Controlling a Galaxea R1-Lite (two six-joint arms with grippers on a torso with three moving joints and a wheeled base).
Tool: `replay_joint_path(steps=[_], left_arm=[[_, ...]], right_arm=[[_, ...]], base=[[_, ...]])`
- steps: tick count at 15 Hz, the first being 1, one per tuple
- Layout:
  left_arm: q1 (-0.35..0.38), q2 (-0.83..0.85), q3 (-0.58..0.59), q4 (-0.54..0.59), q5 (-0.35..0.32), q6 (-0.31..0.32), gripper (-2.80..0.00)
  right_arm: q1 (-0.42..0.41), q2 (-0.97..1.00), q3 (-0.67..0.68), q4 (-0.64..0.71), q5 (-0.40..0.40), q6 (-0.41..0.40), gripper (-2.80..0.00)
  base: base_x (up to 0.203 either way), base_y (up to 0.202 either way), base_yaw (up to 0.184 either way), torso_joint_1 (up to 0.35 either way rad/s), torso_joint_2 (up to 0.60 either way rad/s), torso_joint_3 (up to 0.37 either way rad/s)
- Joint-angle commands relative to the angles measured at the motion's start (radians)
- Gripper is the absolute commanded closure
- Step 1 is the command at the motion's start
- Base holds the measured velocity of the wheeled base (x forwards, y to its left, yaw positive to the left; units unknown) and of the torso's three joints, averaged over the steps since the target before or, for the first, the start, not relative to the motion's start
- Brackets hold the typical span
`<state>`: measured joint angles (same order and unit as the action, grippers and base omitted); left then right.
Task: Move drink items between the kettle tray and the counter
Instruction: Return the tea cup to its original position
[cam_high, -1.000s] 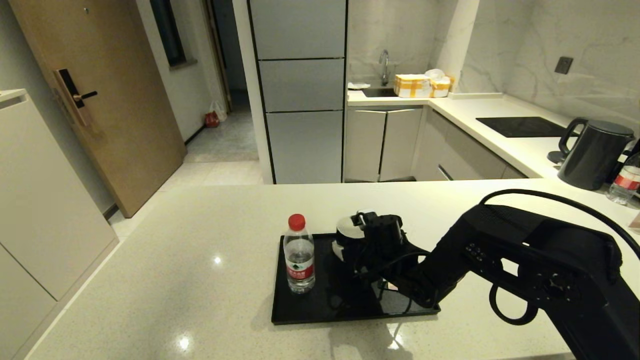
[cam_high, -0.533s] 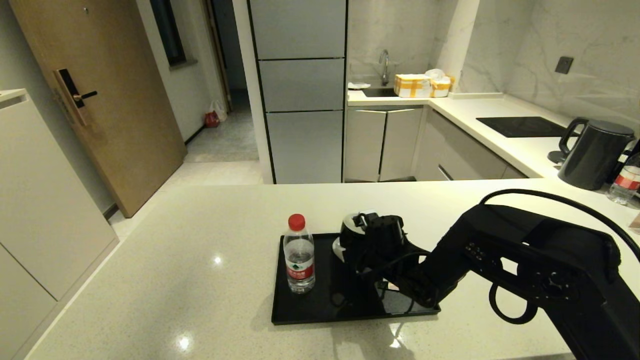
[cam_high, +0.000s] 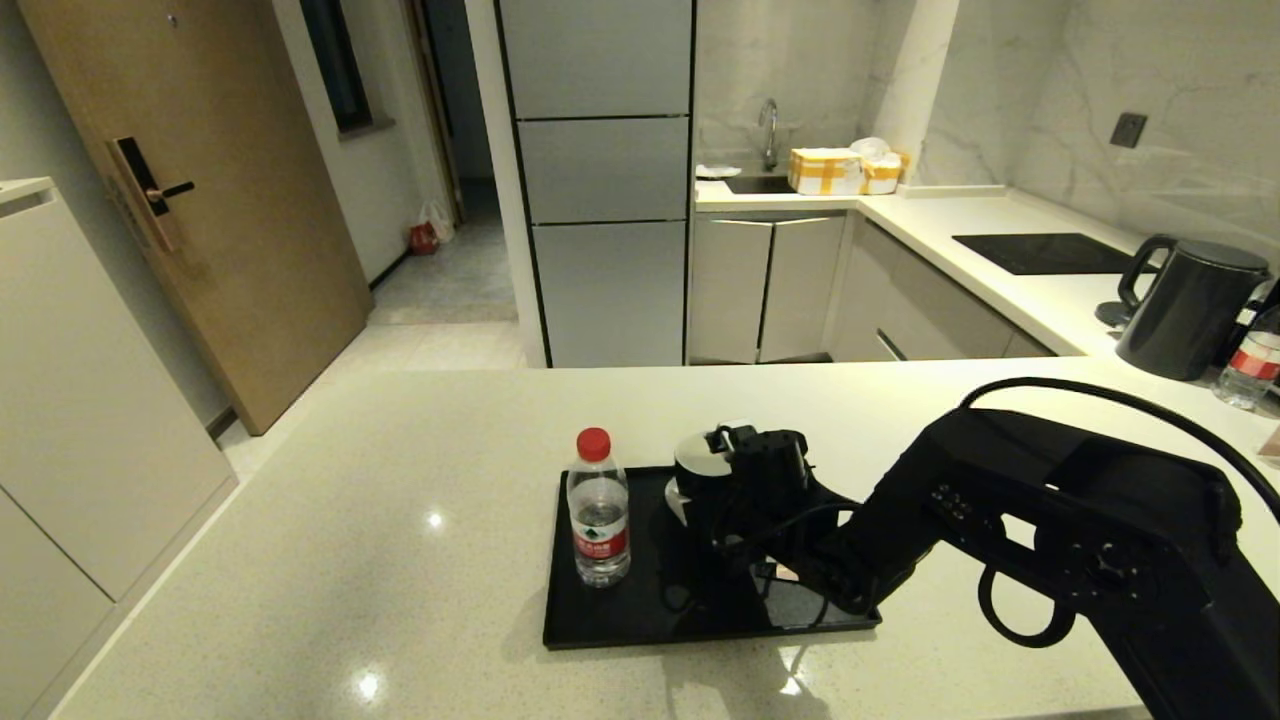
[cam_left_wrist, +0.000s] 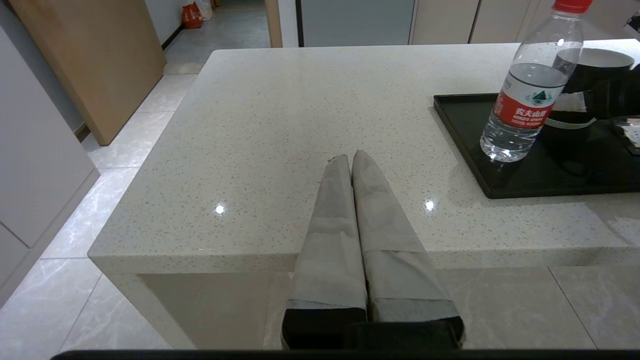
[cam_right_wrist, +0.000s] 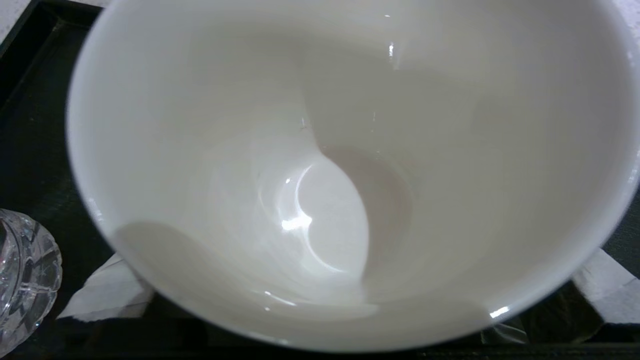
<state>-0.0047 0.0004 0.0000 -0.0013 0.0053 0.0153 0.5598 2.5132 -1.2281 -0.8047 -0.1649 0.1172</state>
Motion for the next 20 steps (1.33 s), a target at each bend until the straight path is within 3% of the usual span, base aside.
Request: replay_joint_path(steps=[1,20], left_arm=[[0.000,-0.002,0.002,0.000,0.001,0.000,0.00],[0.000,-0.002,0.002,0.000,0.001,-0.002,0.00]], right_arm=[[0.000,-0.002,0.001,-0.005,-0.001,0.001,-2.80],[0.000,-0.050,0.105,-0.037,-0.001,0.009,-2.80]], base=[[0.000,0.000,0.000,0.000,0.00,0.000],[0.000,0.000,0.000,0.000,0.00,0.000]])
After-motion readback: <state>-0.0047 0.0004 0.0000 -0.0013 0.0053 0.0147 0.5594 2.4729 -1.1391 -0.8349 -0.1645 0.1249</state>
